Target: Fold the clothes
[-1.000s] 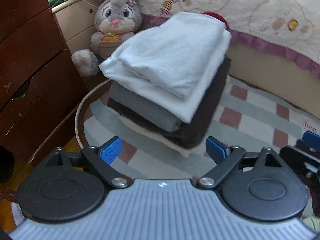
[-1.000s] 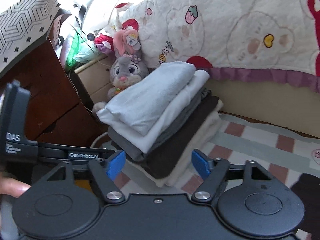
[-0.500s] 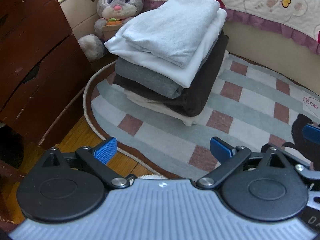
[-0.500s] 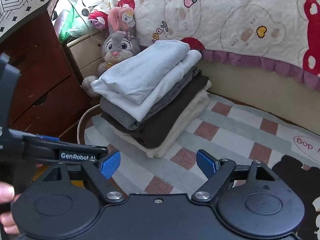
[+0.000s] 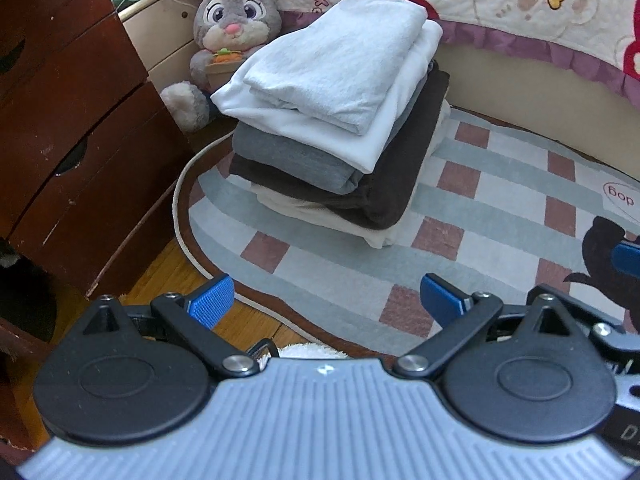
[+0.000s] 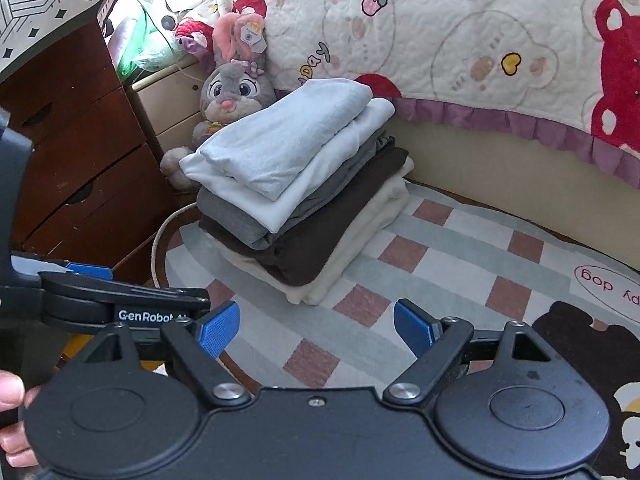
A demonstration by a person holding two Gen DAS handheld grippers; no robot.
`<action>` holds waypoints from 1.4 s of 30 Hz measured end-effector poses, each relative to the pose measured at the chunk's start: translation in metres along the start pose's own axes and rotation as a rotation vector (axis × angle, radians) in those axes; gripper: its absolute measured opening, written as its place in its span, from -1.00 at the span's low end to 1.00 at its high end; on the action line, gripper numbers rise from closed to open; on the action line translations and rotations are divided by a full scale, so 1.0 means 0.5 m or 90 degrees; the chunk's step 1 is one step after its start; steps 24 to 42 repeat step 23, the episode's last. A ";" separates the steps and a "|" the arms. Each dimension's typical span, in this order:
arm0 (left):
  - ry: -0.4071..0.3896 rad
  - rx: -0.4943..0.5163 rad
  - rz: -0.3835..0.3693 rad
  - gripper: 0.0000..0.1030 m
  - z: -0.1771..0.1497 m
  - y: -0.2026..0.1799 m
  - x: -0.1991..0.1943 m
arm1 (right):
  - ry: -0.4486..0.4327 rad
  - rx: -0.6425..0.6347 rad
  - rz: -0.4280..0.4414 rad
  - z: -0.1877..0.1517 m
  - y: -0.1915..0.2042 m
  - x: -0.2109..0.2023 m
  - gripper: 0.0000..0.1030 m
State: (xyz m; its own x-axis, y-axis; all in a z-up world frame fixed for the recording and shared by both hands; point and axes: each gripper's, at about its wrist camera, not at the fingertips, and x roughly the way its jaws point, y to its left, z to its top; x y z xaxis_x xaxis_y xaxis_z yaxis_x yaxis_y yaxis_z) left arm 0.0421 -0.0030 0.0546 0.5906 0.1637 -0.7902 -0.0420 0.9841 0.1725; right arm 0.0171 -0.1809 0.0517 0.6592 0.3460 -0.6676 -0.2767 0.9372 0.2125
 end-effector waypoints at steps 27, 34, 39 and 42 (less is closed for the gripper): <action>-0.015 0.002 -0.004 0.97 -0.003 0.003 -0.009 | 0.000 0.007 0.004 -0.006 -0.004 -0.009 0.70; -0.015 0.002 -0.004 0.97 -0.003 0.003 -0.009 | 0.000 0.007 0.004 -0.006 -0.004 -0.009 0.70; -0.015 0.002 -0.004 0.97 -0.003 0.003 -0.009 | 0.000 0.007 0.004 -0.006 -0.004 -0.009 0.70; -0.015 0.002 -0.004 0.97 -0.003 0.003 -0.009 | 0.000 0.007 0.004 -0.006 -0.004 -0.009 0.70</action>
